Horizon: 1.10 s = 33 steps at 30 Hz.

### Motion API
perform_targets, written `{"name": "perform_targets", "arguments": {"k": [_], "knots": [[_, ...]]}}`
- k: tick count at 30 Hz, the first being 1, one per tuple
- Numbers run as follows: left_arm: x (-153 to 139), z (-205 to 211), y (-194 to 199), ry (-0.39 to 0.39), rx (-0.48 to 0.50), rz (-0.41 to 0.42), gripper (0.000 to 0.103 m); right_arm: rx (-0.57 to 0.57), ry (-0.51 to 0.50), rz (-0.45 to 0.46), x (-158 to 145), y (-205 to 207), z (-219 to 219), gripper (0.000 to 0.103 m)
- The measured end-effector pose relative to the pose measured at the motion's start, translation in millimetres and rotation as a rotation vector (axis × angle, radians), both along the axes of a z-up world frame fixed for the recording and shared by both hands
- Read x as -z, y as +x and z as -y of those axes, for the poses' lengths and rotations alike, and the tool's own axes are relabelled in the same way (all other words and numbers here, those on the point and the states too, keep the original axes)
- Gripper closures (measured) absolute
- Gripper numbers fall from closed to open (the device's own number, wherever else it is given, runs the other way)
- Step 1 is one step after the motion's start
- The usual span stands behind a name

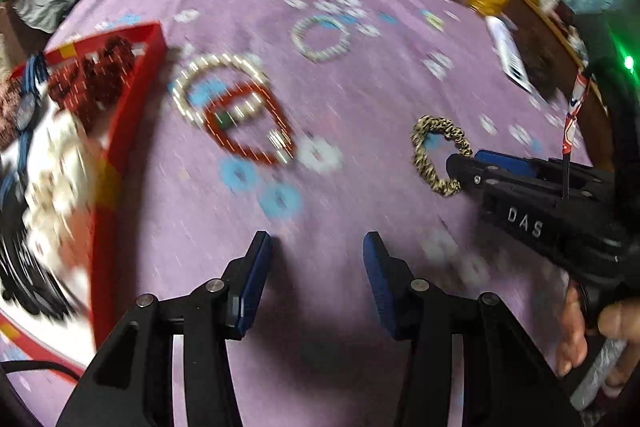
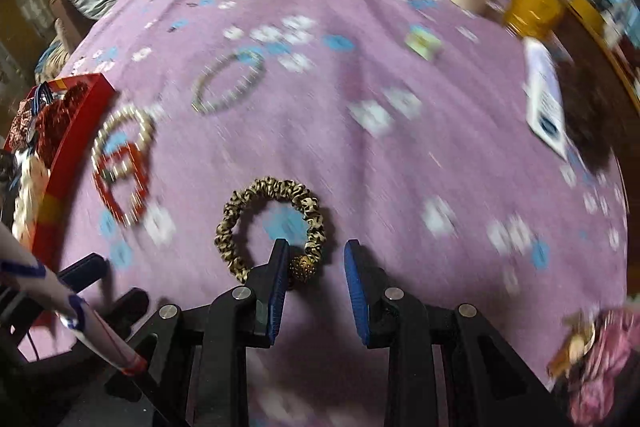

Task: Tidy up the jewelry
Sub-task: 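Grasp the leopard-print bracelet with the right tool, then grasp the red bead bracelet with the left tool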

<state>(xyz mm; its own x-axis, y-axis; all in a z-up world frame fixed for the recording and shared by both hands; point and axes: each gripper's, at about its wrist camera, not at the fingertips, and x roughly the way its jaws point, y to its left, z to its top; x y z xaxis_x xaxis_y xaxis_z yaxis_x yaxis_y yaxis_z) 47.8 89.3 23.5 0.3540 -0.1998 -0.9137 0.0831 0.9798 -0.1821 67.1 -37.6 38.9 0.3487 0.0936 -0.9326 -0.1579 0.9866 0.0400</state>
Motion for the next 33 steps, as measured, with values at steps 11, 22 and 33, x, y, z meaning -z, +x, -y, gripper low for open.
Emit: {"name": "perform_targets", "arguments": {"k": [11, 22, 33], "knots": [[-28, -26, -10, -0.045, -0.022, 0.055, 0.059, 0.137, 0.156, -0.002, -8, -79, 68, 0.072], [-6, -13, 61, -0.061, 0.060, 0.063, 0.059, 0.183, 0.242, 0.077, -24, -104, 74, 0.071], [2, 9, 38, -0.165, 0.165, -0.040, 0.059, 0.223, 0.289, 0.085, -22, -109, 89, 0.071]]}}
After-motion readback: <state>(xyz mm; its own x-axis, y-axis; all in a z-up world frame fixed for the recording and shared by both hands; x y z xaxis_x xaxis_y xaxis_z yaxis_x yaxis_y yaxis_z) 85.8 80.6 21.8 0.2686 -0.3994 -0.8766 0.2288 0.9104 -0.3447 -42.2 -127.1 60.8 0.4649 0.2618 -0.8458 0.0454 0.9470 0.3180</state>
